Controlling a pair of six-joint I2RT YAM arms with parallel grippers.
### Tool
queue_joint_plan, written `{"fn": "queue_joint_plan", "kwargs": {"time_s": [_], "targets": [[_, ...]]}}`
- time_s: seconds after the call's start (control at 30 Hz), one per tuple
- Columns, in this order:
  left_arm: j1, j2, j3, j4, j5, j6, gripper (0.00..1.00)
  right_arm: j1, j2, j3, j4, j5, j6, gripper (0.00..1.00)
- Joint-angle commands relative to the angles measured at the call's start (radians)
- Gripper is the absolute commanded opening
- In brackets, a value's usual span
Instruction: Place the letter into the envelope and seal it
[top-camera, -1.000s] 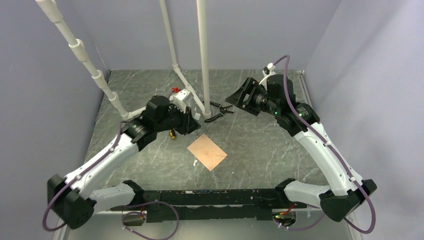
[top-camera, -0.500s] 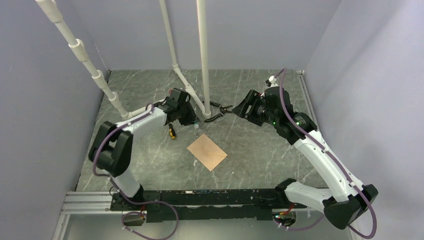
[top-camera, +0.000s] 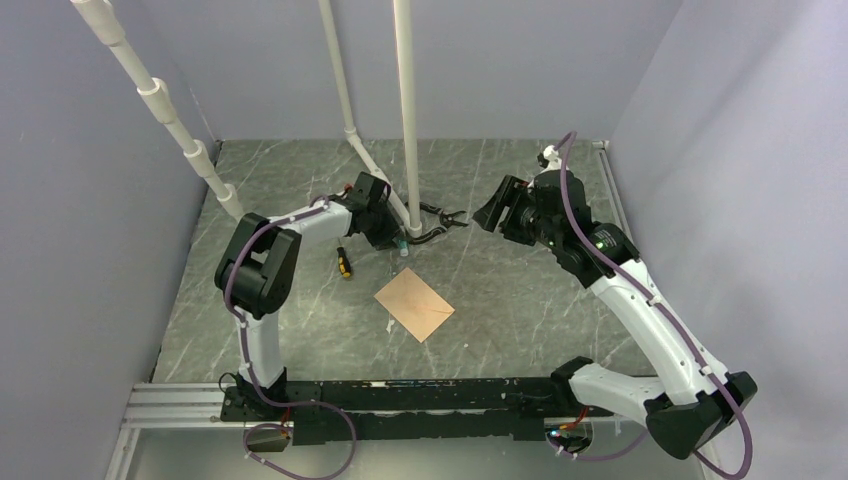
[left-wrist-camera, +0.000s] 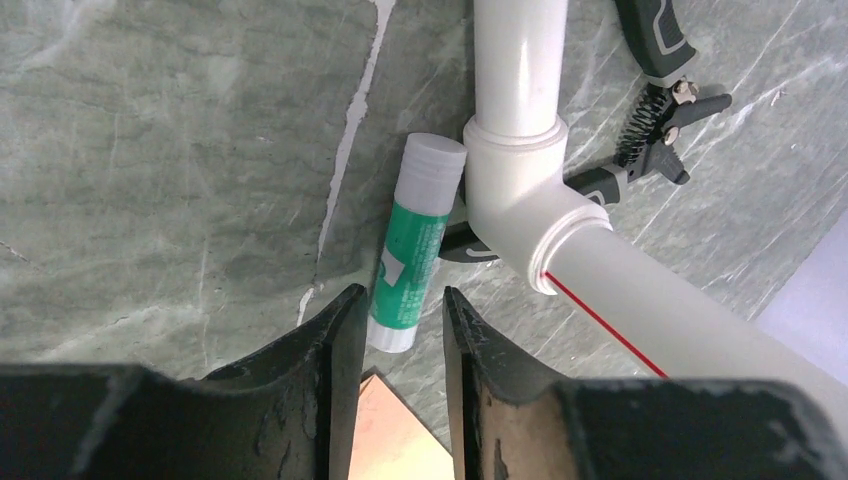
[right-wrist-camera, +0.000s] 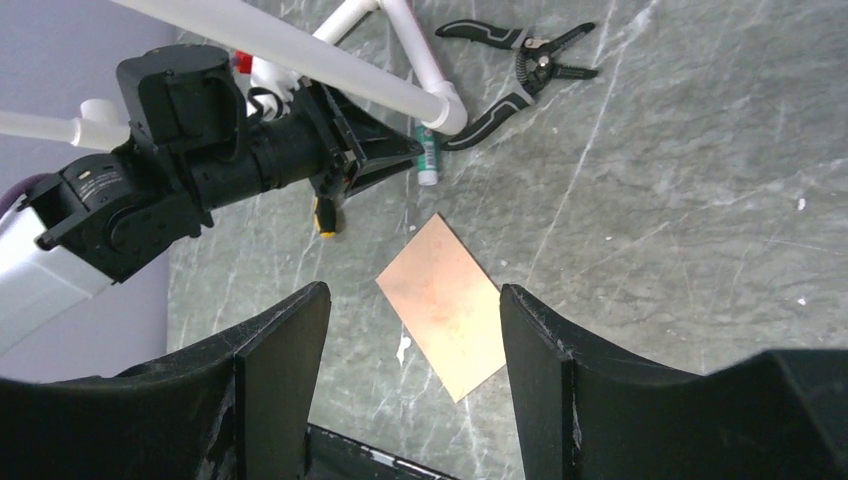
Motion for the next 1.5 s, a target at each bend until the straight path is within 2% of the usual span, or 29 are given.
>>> {"fn": "queue_joint_plan", "kwargs": {"time_s": [0.0, 0.13, 0.27, 0.4, 0.5, 0.53, 0.57, 0.6, 0.63, 0.87, 1.0, 1.23, 1.47], "targets": [[0.000, -0.016, 0.005, -0.019, -0.014, -0.029, 0.39, -0.013, -0.010, 0.047, -0.007, 0.037, -0.025, 0.67], [-0.001, -0.068, -0.003, -0.045, -0.043, 0.020, 0.45, -0.015, -0.013, 0.058, -0.013, 0.042, -0.021, 0.67], [-0.004, -0.208, 0.007, -0.077, -0.069, 0.145, 0.52, -0.015, -0.013, 0.069, -0.023, 0.060, -0.029, 0.67], [-0.008, -0.372, 0.030, -0.272, -0.194, 0.220, 0.67, -0.017, -0.007, 0.090, -0.054, 0.117, -0.046, 0.68], [-0.008, -0.502, 0.044, -0.406, -0.251, 0.277, 0.75, -0.016, -0.001, 0.123, -0.080, 0.183, -0.058, 0.73], [-0.008, -0.549, 0.045, -0.447, -0.272, 0.299, 0.89, -0.017, 0.000, 0.137, -0.093, 0.210, -0.058, 0.80], [-0.008, -0.591, 0.047, -0.492, -0.295, 0.316, 0.92, -0.017, 0.001, 0.153, -0.104, 0.235, -0.066, 0.88], [-0.008, -0.639, 0.054, -0.537, -0.327, 0.326, 0.93, -0.016, 0.005, 0.175, -0.123, 0.262, -0.072, 0.97], [-0.007, -0.681, 0.058, -0.586, -0.358, 0.324, 0.93, -0.016, 0.013, 0.199, -0.150, 0.292, -0.071, 0.99], [-0.008, -0.993, 0.084, -0.831, -0.504, 0.324, 0.93, -0.013, 0.061, 0.356, -0.333, 0.372, -0.040, 1.00], [-0.008, -1.121, 0.174, -0.991, -0.591, 0.322, 0.93, -0.013, 0.000, 0.358, -0.390, 0.382, -0.020, 1.00], [-0.008, -1.216, 0.317, -1.124, -0.619, 0.357, 0.93, -0.014, -0.068, 0.437, -0.542, 0.348, -0.004, 1.00], [-0.008, -1.253, 0.353, -1.151, -0.601, 0.358, 0.93, -0.013, -0.141, 0.440, -0.555, 0.294, 0.017, 1.00]]}}
